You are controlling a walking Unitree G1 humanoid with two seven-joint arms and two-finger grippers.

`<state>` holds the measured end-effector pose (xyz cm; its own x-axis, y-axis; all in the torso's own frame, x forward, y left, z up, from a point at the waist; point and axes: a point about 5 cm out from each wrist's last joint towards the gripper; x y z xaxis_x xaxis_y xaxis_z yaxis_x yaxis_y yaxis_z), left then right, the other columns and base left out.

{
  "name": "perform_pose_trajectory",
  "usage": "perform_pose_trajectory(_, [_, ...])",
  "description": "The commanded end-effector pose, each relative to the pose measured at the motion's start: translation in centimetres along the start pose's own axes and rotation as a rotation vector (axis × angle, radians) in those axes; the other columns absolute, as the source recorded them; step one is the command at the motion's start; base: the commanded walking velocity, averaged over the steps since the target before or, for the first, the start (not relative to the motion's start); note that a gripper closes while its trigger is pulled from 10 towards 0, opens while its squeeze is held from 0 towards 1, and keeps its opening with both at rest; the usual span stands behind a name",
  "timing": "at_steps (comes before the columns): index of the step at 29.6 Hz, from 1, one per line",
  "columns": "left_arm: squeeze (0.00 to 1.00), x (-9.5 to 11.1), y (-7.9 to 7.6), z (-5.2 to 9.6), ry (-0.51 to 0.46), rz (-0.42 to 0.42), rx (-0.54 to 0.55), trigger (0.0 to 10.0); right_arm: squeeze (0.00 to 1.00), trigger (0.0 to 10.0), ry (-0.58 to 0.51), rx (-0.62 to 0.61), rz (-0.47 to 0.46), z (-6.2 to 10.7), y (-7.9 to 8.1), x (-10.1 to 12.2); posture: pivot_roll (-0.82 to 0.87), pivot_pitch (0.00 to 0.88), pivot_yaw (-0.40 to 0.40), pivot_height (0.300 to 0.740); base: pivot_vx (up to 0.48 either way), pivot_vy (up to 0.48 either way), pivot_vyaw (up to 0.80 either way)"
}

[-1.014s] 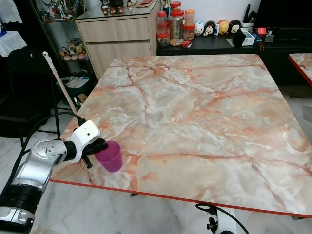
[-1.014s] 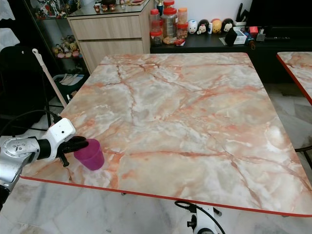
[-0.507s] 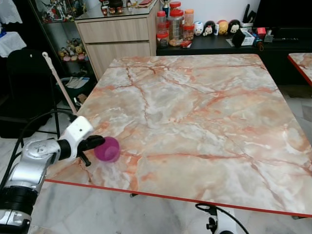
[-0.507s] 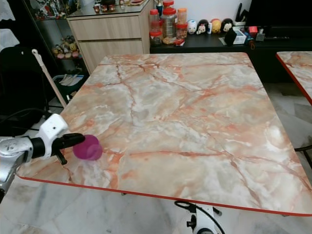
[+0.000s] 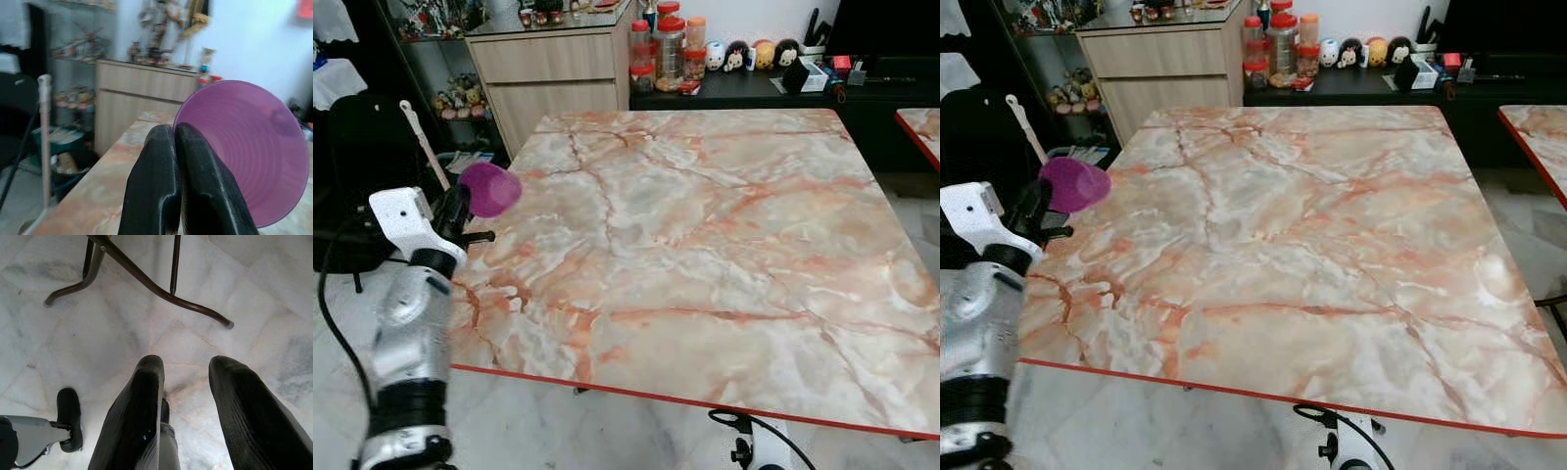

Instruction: Setting the table

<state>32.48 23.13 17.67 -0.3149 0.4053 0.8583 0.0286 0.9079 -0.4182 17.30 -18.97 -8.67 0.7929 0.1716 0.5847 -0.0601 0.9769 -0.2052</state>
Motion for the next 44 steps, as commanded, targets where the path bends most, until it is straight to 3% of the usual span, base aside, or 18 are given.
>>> perform_pose_trajectory(1, [0.00,0.8,-0.2,-0.1,-0.065,-0.022,0.036,10.0,0.00,10.0,0.026,-0.006,-0.001,0.1,0.0,-0.5,0.06,0.000,0.057,0.740,0.000,-0.356,0.00])
perform_pose_trajectory(4, [0.00,1.1,-0.6,-0.4,-0.086,-0.014,0.051,10.0,0.00,10.0,0.038,-0.019,-0.032,0.1,-0.2,-0.8,0.06,0.000,0.057,0.740,0.000,-0.404,0.00])
perform_pose_trajectory(14, [0.00,3.6,0.2,-1.6,-0.177,-0.120,0.088,10.0,0.00,10.0,0.051,-0.035,-0.075,0.3,-0.4,-1.3,0.05,0.000,0.059,0.740,0.000,-0.407,-0.29])
perform_pose_trajectory(39, [0.00,3.2,-0.3,-1.8,-0.161,-0.164,0.087,10.0,0.00,10.0,0.017,-0.017,-0.047,0.2,-0.2,-0.8,0.05,0.000,0.068,0.740,0.000,-0.393,0.00])
perform_pose_trajectory(44, [0.00,2.9,-0.4,-1.7,-0.150,-0.169,0.079,10.0,0.00,10.0,-0.003,-0.018,-0.033,0.2,-0.2,-0.5,0.04,0.000,0.071,0.740,0.000,-0.382,0.59])
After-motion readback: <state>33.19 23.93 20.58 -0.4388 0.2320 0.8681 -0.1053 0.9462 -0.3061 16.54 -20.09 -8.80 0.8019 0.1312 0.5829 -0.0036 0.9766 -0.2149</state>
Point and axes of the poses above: a point about 5 cm out from each wrist's last joint towards the gripper, its own z axis pointing back from the gripper into the wrist, its own x axis along the axis of the wrist's last joint, y = z × x, and after that the axes turned 12 degrees about z, right-handed
